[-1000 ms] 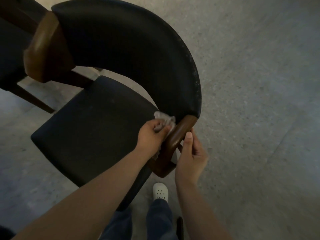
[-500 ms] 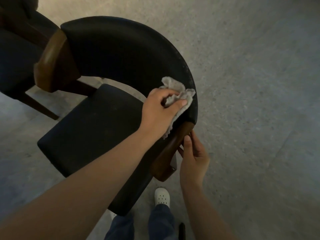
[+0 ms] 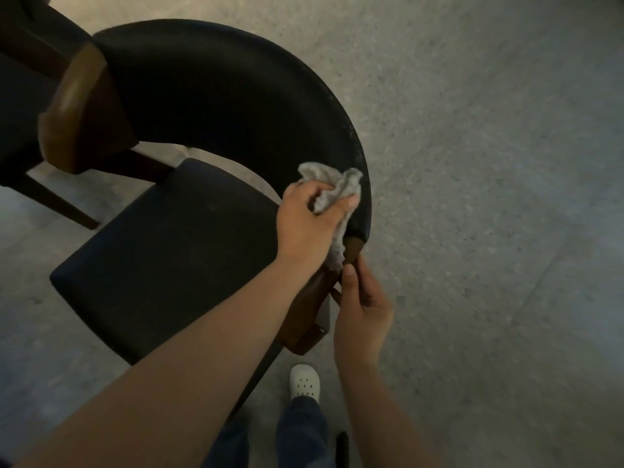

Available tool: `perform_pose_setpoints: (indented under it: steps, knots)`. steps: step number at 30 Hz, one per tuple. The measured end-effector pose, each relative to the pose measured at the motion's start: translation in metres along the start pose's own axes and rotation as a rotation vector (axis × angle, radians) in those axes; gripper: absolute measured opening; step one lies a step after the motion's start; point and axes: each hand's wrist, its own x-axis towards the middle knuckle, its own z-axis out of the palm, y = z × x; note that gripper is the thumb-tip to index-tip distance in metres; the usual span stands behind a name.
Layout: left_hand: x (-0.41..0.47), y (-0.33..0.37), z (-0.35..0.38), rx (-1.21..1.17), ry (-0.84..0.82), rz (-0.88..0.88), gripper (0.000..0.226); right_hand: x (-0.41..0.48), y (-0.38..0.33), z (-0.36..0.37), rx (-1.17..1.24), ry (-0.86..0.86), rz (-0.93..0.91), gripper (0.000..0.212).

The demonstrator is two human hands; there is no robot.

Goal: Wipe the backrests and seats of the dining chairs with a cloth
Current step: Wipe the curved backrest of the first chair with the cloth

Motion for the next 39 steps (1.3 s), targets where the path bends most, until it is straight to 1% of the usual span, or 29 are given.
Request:
perform_pose_setpoints:
  steps: [2,4,6,8,10,11,13,15,19,22,24,26,28,30,33,36,39]
  knots:
    - [0.006,-0.004,-0.009,-0.033,-0.033,-0.11,0.02,-0.001,0.0,0.001,-0.001,0.007,0.01,0.036]
    - [0.009,-0.005,-0.017,-0.015,-0.06,-0.139,0.022,-0.001,-0.001,0.002,0.004,0.014,0.014,0.036]
    - [0.007,-0.003,-0.021,-0.004,-0.085,-0.076,0.022,-0.002,-0.001,0.003,0.006,0.018,0.006,0.036]
    - [0.0,-0.005,-0.02,0.002,-0.116,0.027,0.021,-0.002,-0.003,0.004,0.005,0.02,-0.004,0.034]
    - [-0.004,-0.009,-0.017,0.05,-0.108,0.102,0.013,-0.003,-0.002,0.004,0.0,0.027,-0.011,0.034]
    - [-0.004,-0.012,-0.016,0.066,-0.083,0.101,0.009,-0.003,-0.002,0.004,-0.004,0.028,-0.01,0.034]
    - [-0.002,-0.016,-0.014,0.031,-0.037,0.023,0.005,-0.003,-0.001,0.005,-0.009,0.025,-0.01,0.035]
    - [0.001,-0.019,-0.012,-0.031,-0.014,-0.048,0.007,-0.003,0.0,0.005,-0.017,0.024,-0.026,0.036]
    - [0.002,-0.03,-0.011,-0.067,0.038,-0.129,0.009,-0.004,-0.001,0.008,-0.013,0.038,-0.067,0.032]
    - [0.0,-0.041,-0.012,-0.026,0.069,-0.216,0.011,-0.005,-0.001,0.009,-0.011,0.049,-0.083,0.031]
    - [-0.002,-0.044,-0.012,-0.047,0.091,-0.215,0.01,-0.005,0.0,0.009,-0.003,0.051,-0.085,0.031]
    - [-0.005,-0.044,-0.012,-0.095,0.079,-0.157,0.013,-0.005,0.001,0.009,0.004,0.047,-0.094,0.031]
    - [-0.005,-0.05,-0.012,-0.076,0.037,-0.124,0.012,-0.006,0.001,0.01,0.0,0.049,-0.109,0.031]
    - [-0.003,-0.06,-0.013,-0.067,0.015,-0.185,0.006,-0.007,0.002,0.011,-0.004,0.059,-0.124,0.031]
    - [0.006,-0.077,-0.015,-0.06,0.013,-0.283,0.005,-0.006,0.006,0.012,-0.003,0.065,-0.135,0.032]
    - [0.014,-0.092,-0.022,0.043,-0.021,-0.342,0.006,-0.007,0.007,0.012,0.002,0.076,-0.127,0.034]
    - [0.009,-0.106,-0.032,0.128,-0.05,-0.446,0.009,-0.007,0.007,0.013,-0.003,0.083,-0.122,0.032]
